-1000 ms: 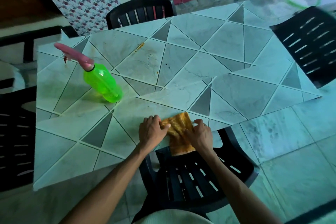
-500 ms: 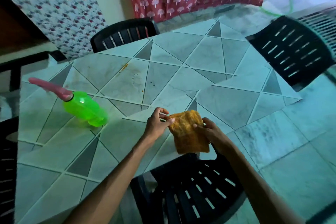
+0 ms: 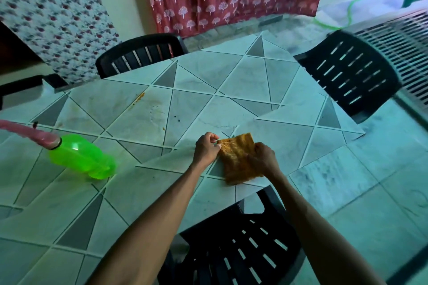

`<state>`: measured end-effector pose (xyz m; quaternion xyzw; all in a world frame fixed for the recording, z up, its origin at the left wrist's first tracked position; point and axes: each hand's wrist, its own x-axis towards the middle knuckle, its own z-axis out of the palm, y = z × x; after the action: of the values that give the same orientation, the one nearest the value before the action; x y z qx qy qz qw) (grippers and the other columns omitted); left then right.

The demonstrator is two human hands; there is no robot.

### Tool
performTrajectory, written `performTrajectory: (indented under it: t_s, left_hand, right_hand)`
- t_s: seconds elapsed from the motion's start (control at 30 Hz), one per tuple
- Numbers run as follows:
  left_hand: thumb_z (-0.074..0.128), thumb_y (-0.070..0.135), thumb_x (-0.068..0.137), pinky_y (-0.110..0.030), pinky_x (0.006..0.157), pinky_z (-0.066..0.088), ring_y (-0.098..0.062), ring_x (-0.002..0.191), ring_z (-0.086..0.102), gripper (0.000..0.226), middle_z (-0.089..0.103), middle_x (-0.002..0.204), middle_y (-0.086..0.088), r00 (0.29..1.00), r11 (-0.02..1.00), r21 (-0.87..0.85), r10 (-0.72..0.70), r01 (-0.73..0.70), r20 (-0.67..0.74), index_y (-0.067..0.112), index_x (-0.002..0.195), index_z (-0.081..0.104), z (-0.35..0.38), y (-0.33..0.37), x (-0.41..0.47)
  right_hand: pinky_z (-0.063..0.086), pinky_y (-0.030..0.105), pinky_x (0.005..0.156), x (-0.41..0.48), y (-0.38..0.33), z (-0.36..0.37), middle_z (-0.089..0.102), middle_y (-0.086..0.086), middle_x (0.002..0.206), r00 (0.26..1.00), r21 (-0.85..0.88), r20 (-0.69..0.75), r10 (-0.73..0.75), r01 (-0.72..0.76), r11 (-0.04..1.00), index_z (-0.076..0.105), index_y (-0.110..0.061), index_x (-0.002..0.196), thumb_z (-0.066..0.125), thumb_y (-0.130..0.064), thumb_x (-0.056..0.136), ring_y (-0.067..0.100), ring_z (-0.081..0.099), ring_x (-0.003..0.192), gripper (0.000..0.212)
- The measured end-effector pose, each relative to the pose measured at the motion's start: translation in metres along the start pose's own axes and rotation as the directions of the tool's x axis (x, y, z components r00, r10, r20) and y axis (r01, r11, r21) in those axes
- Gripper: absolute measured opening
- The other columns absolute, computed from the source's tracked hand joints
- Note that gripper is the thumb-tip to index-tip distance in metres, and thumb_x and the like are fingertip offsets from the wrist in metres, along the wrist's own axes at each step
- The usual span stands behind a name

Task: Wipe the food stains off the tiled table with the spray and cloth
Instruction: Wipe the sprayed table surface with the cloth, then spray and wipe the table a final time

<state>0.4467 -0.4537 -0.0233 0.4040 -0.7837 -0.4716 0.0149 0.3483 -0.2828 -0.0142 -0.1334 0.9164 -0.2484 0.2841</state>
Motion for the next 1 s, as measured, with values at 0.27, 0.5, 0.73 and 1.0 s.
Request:
performTrajectory:
  t_s: [0.27, 0.5, 0.73, 1.0]
  left_hand:
    - [0.068, 0.028, 0.083, -0.028, 0.077, 0.049, -0.016, 0.086, 0.066, 0.014, 0.07, 0.089, 0.003, 0.996, 0.976, -0.203, -0.084, 0.079, -0.017, 0.022, 0.096, 0.07, -0.068, -0.069, -0.053]
    - [0.059, 0.04, 0.071, -0.029, 0.07, 0.046, -0.022, 0.081, 0.068, 0.023, 0.067, 0.079, 0.004, 0.984, 0.956, -0.264, -0.156, 0.128, -0.086, 0.025, 0.087, 0.066, -0.166, -0.168, -0.112]
    - [0.069, 0.018, 0.086, -0.027, 0.075, 0.046, -0.016, 0.085, 0.065, 0.008, 0.072, 0.089, 0.0, 0.968, 0.988, -0.131, -0.114, 0.086, -0.222, 0.021, 0.093, 0.07, -0.265, -0.242, -0.121]
    - [0.082, 0.042, 0.068, -0.046, 0.1, 0.041, -0.037, 0.128, 0.046, 0.072, 0.05, 0.138, -0.018, 0.974, 0.884, 0.464, 0.055, 0.055, -0.221, 0.012, 0.128, 0.058, -0.353, -0.309, -0.088]
  right_hand:
    - [0.041, 0.044, 0.09, -0.054, -0.042, 0.022, 0.054, 0.017, 0.128, 0.956, -0.194, -0.251, -0.155, 0.107, 0.975, 0.055, -0.013, 0.129, 0.057, -0.04, 0.093, 0.038, 0.043, 0.114, 0.045]
    - [0.041, 0.041, 0.1, -0.08, -0.091, 0.077, 0.056, 0.017, 0.137, 0.972, -0.189, -0.147, -0.181, 0.152, 0.97, 0.058, -0.01, 0.127, 0.058, -0.035, 0.089, 0.034, 0.05, 0.126, 0.046]
    - [0.051, 0.01, 0.067, -0.143, -0.22, 0.145, 0.074, -0.002, 0.1, 0.919, 0.35, 0.094, -0.384, 0.33, 0.877, 0.068, -0.015, 0.117, 0.081, -0.029, 0.083, 0.003, 0.07, 0.082, 0.038]
    - [0.04, 0.037, 0.112, -0.158, -0.336, 0.183, 0.049, -0.01, 0.148, 0.809, 0.437, 0.043, -0.586, 0.512, 0.74, 0.042, -0.032, 0.147, 0.09, -0.052, 0.06, 0.008, 0.045, 0.137, 0.101]
